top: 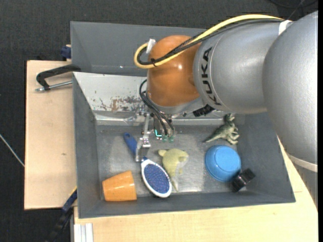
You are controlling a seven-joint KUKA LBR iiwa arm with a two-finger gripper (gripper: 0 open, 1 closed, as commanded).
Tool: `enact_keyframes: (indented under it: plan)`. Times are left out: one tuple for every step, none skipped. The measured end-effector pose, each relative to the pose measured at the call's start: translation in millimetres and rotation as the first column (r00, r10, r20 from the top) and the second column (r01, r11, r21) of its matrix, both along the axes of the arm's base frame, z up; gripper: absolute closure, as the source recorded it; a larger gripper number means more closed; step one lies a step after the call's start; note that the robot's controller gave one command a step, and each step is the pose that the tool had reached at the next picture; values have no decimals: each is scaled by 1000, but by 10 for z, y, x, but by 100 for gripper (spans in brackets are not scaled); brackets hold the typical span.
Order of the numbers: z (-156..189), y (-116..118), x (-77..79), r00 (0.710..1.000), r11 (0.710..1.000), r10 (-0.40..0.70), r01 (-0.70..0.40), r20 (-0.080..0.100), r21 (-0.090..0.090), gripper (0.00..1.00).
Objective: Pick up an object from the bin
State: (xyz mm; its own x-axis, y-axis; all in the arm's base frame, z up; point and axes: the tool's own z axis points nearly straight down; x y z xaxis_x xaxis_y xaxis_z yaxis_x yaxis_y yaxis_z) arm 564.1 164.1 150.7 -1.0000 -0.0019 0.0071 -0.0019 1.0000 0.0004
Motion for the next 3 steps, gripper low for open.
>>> enact_keyframes:
  plan:
    - [-793,-140,-144,994,994,-106,106,15,5,0]
    - [-498,-263,-675,968,968,-251,251,5,0,0]
    - [-315,-399,-709,826,826,-563,563,9,3,0]
